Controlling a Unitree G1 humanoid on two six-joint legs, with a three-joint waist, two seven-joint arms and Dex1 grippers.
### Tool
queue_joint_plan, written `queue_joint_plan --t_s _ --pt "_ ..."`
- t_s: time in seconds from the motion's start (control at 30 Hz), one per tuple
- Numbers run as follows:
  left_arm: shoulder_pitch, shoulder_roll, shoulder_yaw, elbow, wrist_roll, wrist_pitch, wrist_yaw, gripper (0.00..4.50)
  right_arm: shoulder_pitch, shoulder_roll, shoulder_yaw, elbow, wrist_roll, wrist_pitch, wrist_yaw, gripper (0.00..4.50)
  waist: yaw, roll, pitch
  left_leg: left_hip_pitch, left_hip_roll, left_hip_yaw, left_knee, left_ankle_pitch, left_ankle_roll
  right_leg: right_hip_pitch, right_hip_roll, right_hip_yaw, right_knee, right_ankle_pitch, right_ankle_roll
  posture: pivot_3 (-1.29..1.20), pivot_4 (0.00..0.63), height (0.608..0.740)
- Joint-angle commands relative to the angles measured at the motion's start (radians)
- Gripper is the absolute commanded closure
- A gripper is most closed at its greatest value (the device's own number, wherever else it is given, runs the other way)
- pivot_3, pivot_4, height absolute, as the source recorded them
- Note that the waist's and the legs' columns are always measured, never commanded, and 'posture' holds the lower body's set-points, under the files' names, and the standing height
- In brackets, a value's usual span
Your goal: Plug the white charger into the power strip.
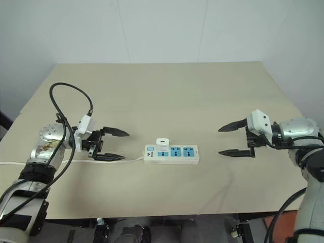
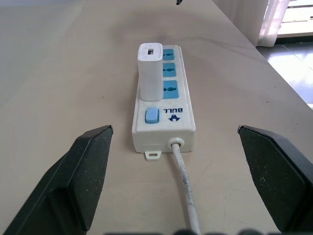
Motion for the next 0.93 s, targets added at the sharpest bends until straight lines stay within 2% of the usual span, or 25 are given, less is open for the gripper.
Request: queue_joint_plan --t_s 0.03,0.63,0.93 --pt "0.005 0.013 0.029 -0.037 -0.011 0.012 -0.003 0.04 0.0 0.004 -0.02 0.025 0.009 -0.01 0.003 0.0 -0.001 0.0 0.0 0.0 0.0 0.0 0.0 0.0 0.0 0.0 0.0 0.0 0.0 0.0 0.0 0.0 0.15 0.74" --pt "0.046 0.085 0.067 -0.098 -0.013 0.076 -0.003 0.04 -0.005 0.113 -0.057 0.025 0.014 -0.009 -0.068 0.0 -0.005 0.0 0.0 0.0 0.001 0.0 0.0 0.0 0.0 0.0 0.001 0.0 0.001 0.0 -0.001 0.0 0.15 0.74" --pt "0.127 0.08 0.104 -0.188 -0.007 0.123 0.022 0.04 -0.017 0.107 -0.041 0.025 0.018 0.003 -0.074 0.0 -0.005 0.0 0.0 0.0 0.005 0.001 0.0 0.0 -0.001 0.0 0.003 0.0 0.001 0.001 -0.002 0.0 0.15 0.74"
